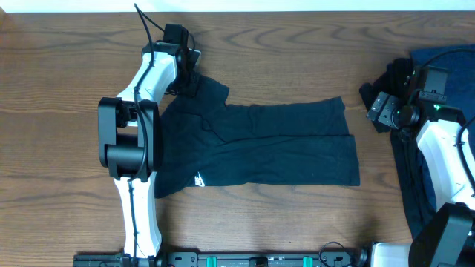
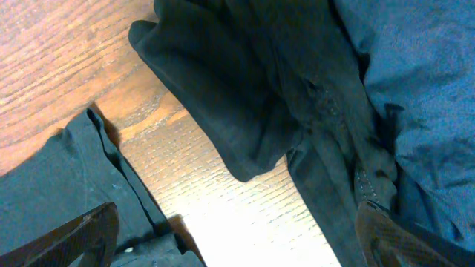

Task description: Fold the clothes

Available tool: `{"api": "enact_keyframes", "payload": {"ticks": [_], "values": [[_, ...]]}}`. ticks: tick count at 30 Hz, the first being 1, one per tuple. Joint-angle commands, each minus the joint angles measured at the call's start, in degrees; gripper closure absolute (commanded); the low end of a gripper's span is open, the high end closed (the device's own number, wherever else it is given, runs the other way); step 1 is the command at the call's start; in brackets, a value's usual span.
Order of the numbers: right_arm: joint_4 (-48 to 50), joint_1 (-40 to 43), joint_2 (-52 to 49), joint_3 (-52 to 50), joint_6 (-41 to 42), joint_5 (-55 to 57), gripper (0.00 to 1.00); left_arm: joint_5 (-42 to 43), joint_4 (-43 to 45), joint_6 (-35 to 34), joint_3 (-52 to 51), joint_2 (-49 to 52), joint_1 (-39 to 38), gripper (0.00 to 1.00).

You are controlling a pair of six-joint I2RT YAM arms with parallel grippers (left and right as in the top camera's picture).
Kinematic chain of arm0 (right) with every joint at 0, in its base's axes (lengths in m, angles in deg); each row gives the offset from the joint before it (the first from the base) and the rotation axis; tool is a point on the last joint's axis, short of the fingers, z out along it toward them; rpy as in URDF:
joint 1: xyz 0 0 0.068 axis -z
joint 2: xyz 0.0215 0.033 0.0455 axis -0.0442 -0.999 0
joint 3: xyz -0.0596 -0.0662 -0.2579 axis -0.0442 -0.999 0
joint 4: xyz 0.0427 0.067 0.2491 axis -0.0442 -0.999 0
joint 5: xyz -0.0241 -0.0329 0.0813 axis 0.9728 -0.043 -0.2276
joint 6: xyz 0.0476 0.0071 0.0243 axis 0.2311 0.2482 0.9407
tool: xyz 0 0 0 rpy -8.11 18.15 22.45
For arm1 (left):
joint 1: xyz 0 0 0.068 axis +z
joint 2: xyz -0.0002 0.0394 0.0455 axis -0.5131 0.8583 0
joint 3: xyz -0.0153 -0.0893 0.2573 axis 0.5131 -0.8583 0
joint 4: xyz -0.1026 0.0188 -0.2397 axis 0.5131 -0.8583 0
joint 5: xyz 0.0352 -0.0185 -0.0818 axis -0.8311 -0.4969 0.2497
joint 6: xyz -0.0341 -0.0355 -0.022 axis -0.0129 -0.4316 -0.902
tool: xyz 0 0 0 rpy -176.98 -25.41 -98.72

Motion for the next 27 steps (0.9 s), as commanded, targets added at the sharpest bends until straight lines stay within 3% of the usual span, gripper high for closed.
{"api": "enact_keyframes", "payload": {"ticks": [1,15,21,27], "values": [[0.0,0.4,0.2,0.1,-0.2,0.4,0.01,-2.0,0.6,-0.5,0.9,1.6,0.2,0.50],[0.0,0.4,0.2,0.1,-0.2,0.4,0.01,-0.5,0.0,-0.5,3.5,-1.2,-0.9,0.49],[0.0,0.3,0.2,0.1,-0.2,0.4,0.01,3.9,1.8,-0.2,3.3,-1.2,-1.8,0.36],[0.0,0.3,0.2,0.1,-0.2,0.4,0.01,5.0,2.1,-0.1,3.0,-0.9,-1.7,0.34]]}}
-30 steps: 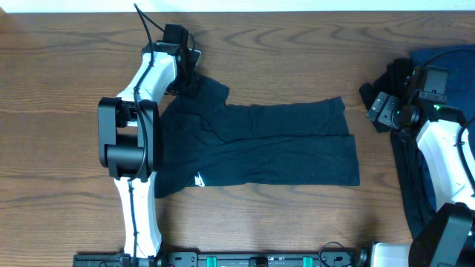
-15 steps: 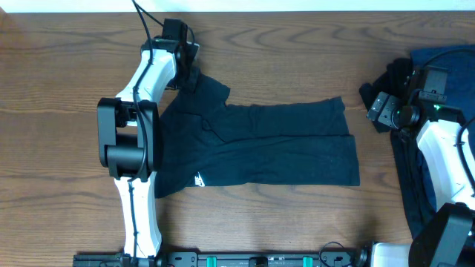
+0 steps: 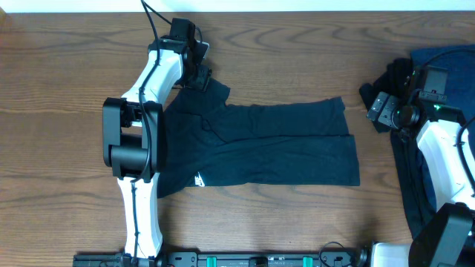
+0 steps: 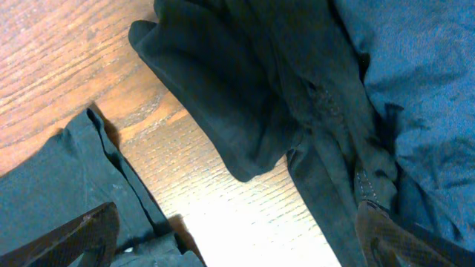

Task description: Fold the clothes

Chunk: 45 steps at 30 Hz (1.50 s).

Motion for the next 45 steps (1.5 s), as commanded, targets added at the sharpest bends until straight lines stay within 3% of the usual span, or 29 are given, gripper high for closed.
{"api": "enact_keyframes", "payload": {"ticks": [1,9,14,23,35,39,45], "values": [[0.0,0.3,0.2,0.1,-0.2,0.4,0.01,1.2,0.2,0.2,0.6,-0.7,0.2,0.33],[0.0,0.4,0.2,0.1,-0.2,0.4,0.01,1.2,0.7,0.2,0.2,0.8,0.3,0.33],[0.0,0.4,0.2,0.1,-0.2,0.4,0.01,1.2,0.6,0.1,0.2,0.8,0.4,0.43],[0.0,0.4,0.2,0.1,-0.2,0.4,0.01,1.2,1.6,0.1,-0.8,0.8,1.2,0.37],[0.0,0.4,0.2,0.1,-0.2,0.4,0.01,1.2,2.7,-0.1,-2.7,0.8,2.3,0.37],[0.0,0.4,0.2,0.1,-0.2,0.4,0.01,1.3,2.7,-0.3,-2.8,0.8,2.3,0.50],[0.0,0.4,0.2,0.1,-0.2,0.4,0.01,1.3,3.5,-0.3,-4.4,0.8,2.2,0.50]]}}
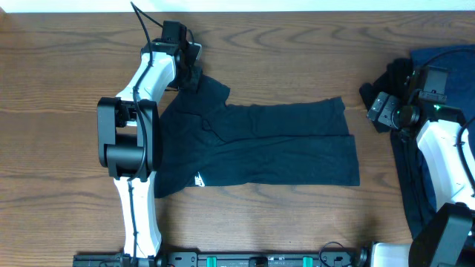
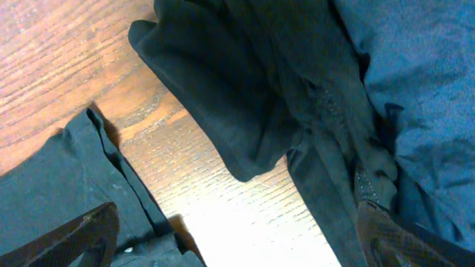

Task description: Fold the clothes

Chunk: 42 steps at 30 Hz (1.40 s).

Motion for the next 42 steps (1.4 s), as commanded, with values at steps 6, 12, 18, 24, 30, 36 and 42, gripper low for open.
{"api": "enact_keyframes", "payload": {"ticks": [6,12,18,24,30,36,42], "values": [[0.0,0.4,0.2,0.1,-0.2,0.4,0.01,0.6,3.2,-0.1,-5.0,0.8,-0.2,0.43],[0.0,0.4,0.2,0.1,-0.2,0.4,0.01,0.6,3.3,-0.1,-5.1,0.8,-0.2,0.63],[0.0,0.4,0.2,0.1,-0.2,0.4,0.01,0.6,2.7,-2.4,-5.1,0.0,-0.2,0.90],[0.0,0.4,0.2,0.1,-0.2,0.4,0.01,0.6,2.4,-2.5,-5.1,-1.7,-0.2,0.94],[0.0,0.4,0.2,0.1,-0.2,0.4,0.01,0.6,1.4,-2.8,-5.1,-4.0,-0.2,0.94],[0.0,0.4,0.2,0.1,-0.2,0.4,0.01,0.6,1.5,-4.3,-4.9,-8.0,-0.2,0.94],[6.0,0.3,0.2,0.1,-0.2,-1.9,0.01,0.6,2.5,-4.9,-4.9,-11.5,-0.2,0.94]]}}
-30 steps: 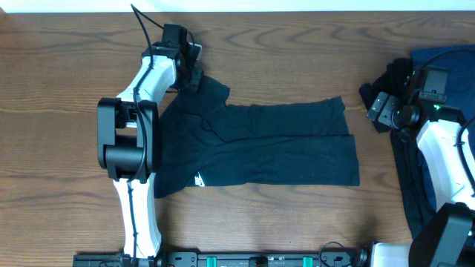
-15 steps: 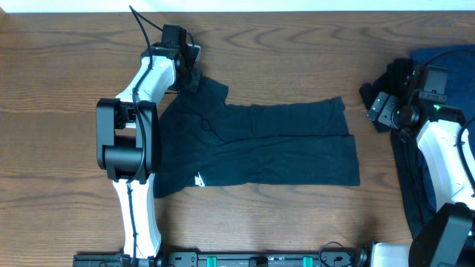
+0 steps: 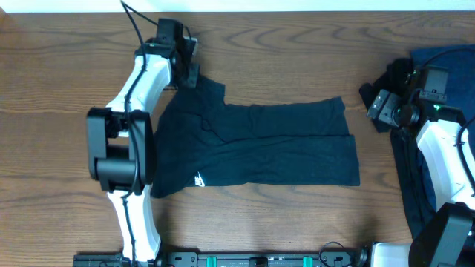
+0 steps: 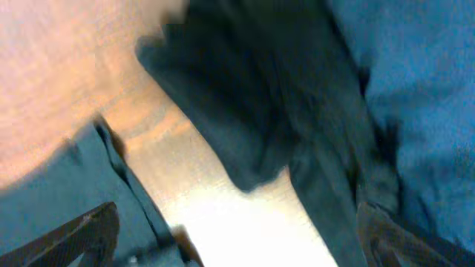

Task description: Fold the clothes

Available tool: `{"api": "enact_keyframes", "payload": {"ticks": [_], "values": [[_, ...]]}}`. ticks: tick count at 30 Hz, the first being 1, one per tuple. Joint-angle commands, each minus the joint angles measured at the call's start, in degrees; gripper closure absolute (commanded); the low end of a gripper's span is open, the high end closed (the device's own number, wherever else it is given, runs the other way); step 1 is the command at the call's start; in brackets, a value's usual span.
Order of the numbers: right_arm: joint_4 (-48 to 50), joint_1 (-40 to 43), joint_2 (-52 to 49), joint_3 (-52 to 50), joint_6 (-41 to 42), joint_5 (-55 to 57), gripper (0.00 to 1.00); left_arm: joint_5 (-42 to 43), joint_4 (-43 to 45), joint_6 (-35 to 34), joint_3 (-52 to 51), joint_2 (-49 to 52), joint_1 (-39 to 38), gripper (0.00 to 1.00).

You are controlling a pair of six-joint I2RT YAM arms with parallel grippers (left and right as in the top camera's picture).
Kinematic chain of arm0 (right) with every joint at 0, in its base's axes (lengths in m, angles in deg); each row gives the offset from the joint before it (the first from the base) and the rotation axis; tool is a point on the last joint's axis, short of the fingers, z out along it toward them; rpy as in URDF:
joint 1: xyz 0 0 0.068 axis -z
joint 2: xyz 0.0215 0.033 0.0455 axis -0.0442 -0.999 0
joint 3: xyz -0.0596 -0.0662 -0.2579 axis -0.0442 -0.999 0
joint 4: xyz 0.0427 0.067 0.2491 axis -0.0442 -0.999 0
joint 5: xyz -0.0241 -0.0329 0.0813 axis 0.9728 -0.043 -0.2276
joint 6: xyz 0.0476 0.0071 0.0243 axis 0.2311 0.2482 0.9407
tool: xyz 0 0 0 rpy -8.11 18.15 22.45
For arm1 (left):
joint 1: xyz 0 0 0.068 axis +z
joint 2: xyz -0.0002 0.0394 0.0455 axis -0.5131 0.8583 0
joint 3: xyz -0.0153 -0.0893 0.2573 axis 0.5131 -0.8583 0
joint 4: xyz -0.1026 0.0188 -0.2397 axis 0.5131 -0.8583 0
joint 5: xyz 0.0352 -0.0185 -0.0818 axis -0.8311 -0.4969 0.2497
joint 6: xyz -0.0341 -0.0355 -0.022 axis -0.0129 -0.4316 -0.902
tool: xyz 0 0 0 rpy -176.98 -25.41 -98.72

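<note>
A dark navy T-shirt (image 3: 260, 144) lies flat across the middle of the table, hem to the right and a small white label near its front left edge. My left gripper (image 3: 187, 72) is at the shirt's far-left sleeve (image 3: 210, 87); the overhead view does not show how its jaws stand. My right gripper (image 3: 378, 108) hovers just off the shirt's far-right hem corner (image 4: 89, 193). In the blurred right wrist view the right gripper (image 4: 237, 245) is open, with bare table between its fingertips (image 4: 78, 237).
A pile of other clothes fills the right edge: a blue garment (image 3: 445, 55) and a black one (image 3: 386, 81), also the black garment (image 4: 223, 96) in the wrist view. My right arm (image 3: 445, 156) lies over that pile. The wooden table (image 3: 297, 52) runs to the far wall.
My left arm has swung to the left while its gripper stays at the sleeve. The right wrist view has gone blurred and shifted slightly. The shirt looks unchanged.
My left gripper was at the shirt's far-left sleeve. It then stood slightly further right over the sleeve, then back where it was. Now the left arm leans further left. The right gripper stayed open beside the clothes pile throughout, and the shirt kept its shape.
</note>
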Motion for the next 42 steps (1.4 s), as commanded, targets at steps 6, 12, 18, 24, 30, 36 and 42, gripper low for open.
{"api": "enact_keyframes", "payload": {"ticks": [6,12,18,24,30,36,42], "values": [[-3.0,0.3,0.4,0.2,-8.5,-19.5,0.01,0.6,-0.1,-1.9,0.2,-2.7,-0.1,0.94],[-2.7,-2.0,0.1,0.2,-16.4,-24.2,0.06,0.6,0.0,-3.1,0.2,-2.7,0.0,0.94],[0.9,-6.6,-2.9,0.3,-16.5,-16.1,0.10,0.6,-0.1,-3.1,0.2,-2.7,0.0,0.94],[3.1,-7.0,-9.7,2.7,-17.0,-16.9,0.33,0.6,-0.7,-3.1,0.2,-2.7,0.0,0.94],[-1.9,-8.7,-20.0,12.9,-18.5,-12.9,0.32,0.6,-0.7,-3.1,0.2,-2.7,0.0,0.94],[-8.7,-10.4,-28.0,23.6,-19.2,-10.0,0.29,0.6,-0.9,-3.1,0.2,-2.7,0.0,0.94],[-8.3,-11.6,-31.4,23.7,-19.7,-10.1,0.31,0.6,-0.9,-3.1,0.2,-2.7,0.0,0.94]]}}
